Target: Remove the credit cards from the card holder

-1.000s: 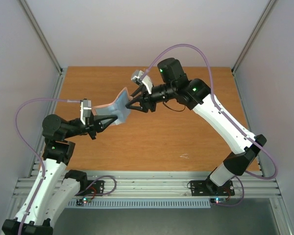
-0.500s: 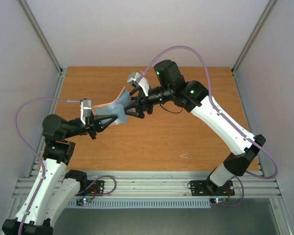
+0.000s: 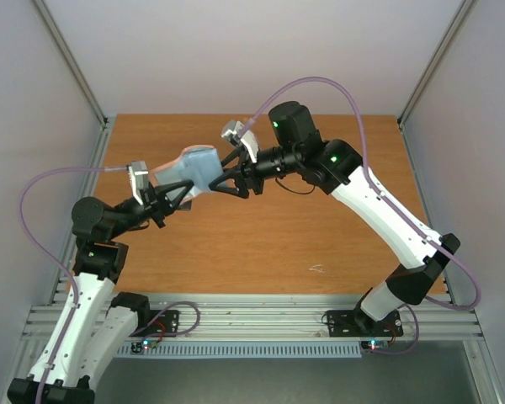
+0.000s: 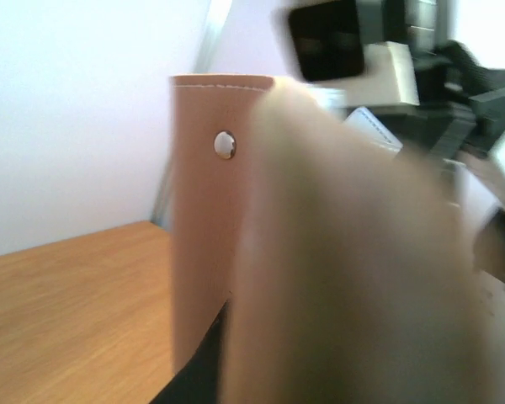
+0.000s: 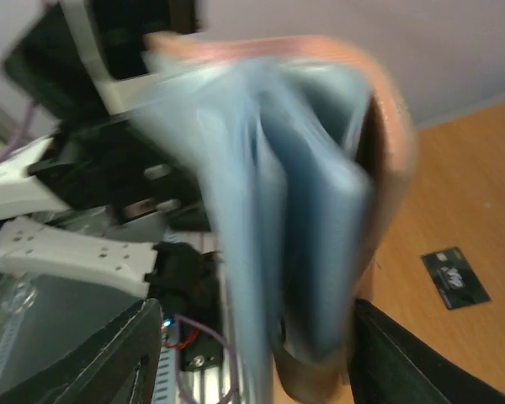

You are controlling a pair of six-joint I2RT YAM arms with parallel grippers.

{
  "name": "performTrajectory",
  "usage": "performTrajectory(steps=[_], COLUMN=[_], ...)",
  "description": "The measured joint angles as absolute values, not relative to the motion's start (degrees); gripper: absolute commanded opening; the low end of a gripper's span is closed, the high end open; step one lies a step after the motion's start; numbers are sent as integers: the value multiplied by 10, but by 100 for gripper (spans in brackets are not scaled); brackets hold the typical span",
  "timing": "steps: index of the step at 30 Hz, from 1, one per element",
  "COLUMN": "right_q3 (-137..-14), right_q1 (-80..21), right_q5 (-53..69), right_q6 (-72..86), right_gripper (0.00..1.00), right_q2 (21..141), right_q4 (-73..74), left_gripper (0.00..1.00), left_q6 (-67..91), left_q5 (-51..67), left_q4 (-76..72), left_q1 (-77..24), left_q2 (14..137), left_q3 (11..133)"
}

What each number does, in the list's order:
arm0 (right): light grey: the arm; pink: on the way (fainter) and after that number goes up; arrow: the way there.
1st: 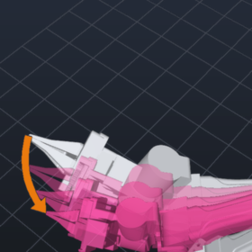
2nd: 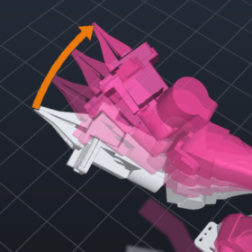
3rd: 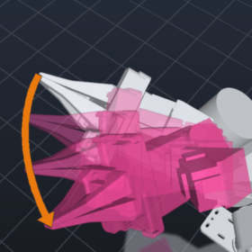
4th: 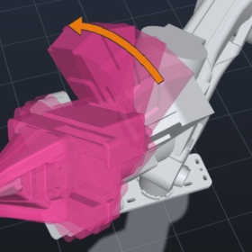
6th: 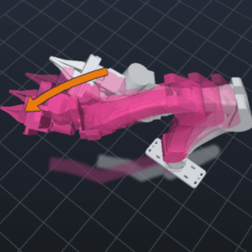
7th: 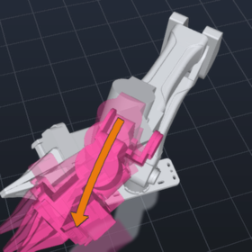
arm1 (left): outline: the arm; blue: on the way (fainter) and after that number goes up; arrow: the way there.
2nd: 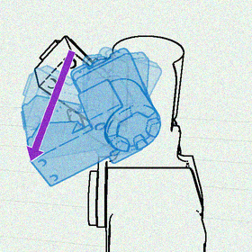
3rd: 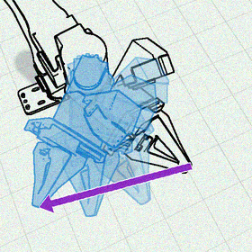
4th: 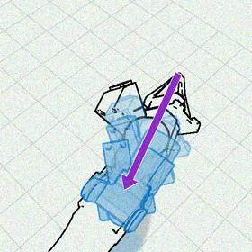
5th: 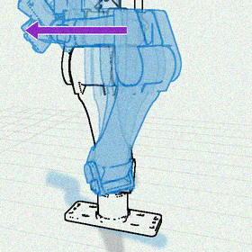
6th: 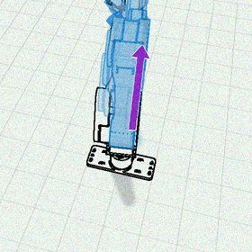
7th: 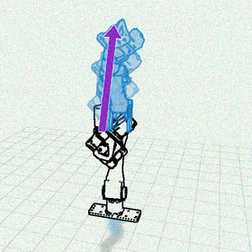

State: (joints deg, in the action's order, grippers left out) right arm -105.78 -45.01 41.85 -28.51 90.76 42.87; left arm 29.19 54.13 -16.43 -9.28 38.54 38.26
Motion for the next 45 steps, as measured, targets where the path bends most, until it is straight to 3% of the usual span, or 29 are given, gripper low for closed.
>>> performTrajectory(steps=[7,12,19,24,29,34,38,45], right_q3=[-1049,-1040,-1020,-1013,-1070,-1119,-1123,-1149], right_q1=[-472,-475,-467,-399,-380,-386,-393,-396], right_q5=[484,413,308,352,403,460,477,516], right_q6=[-284,-271,-269,-286,-324,-347,-358,-375], right_gripper=[41,39,61,81,89,88,67,75], right_q2=[856,834,829,816,834,862,874,900], right_q4=[435,432,428,440,491,524,537,577], left_gripper=[0,0,0,0,0,0,0,0], left_q6=[311,310,308,285,271,265,265,265], left_q5=[487,500,518,567,601,614,617,617], left_q4=[-156,-154,-154,-155,-159,-166,-167,-167], left_q1=[-77,-77,-77,-77,-77,-77,-77,-77], left_q2=[397,396,390,385,377,375,375,375], left_q3=[369,368,368,379,403,416,417,417])
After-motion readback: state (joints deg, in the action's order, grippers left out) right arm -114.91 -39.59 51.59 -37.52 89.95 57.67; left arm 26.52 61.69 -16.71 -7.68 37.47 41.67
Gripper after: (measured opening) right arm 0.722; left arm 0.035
